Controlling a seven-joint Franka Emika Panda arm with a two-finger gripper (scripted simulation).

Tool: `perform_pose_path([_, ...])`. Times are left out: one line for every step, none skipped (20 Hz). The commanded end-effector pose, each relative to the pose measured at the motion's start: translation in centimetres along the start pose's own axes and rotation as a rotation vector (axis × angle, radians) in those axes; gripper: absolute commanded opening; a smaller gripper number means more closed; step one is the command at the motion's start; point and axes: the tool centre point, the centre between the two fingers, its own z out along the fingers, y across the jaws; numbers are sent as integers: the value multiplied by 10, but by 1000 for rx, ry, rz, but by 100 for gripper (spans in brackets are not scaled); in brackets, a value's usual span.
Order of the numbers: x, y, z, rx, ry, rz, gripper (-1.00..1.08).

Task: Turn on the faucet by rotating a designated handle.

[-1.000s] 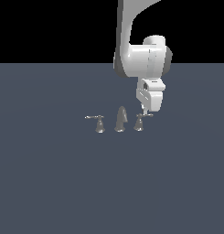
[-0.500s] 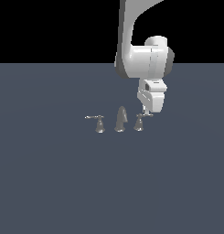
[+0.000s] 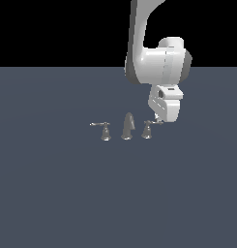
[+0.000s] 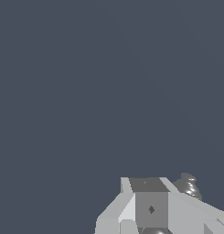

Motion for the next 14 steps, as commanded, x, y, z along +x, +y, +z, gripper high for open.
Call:
perform_pose_path([0,0,0,0,0,0,-100])
perform_pose_path([0,3,0,0,0,1,-100])
perform_pose_path([0,6,0,-1,0,1,-100])
perform_pose_path([-1,9,0,-1,0,2,-100])
perform_pose_path([-1,12,0,-2,0,3,-100])
perform_pose_path([-1,15,0,-2,0,3,-100])
perform_pose_path([-2,17,0,-3,0,4,-100])
perform_pose_path([-2,20,0,-3,0,4,-100])
perform_pose_path([-2,23,0,-3,0,5,-100])
perform_pose_path([-3,26,0,-4,0,6,-100])
perform_pose_path([-3,29,0,-4,0,6,-100])
perform_pose_path([-3,32,0,-5,1,7,-100])
perform_pose_path([-4,36,0,-5,1,8,-100])
perform_pose_path([-4,39,0,-6,1,8,-100])
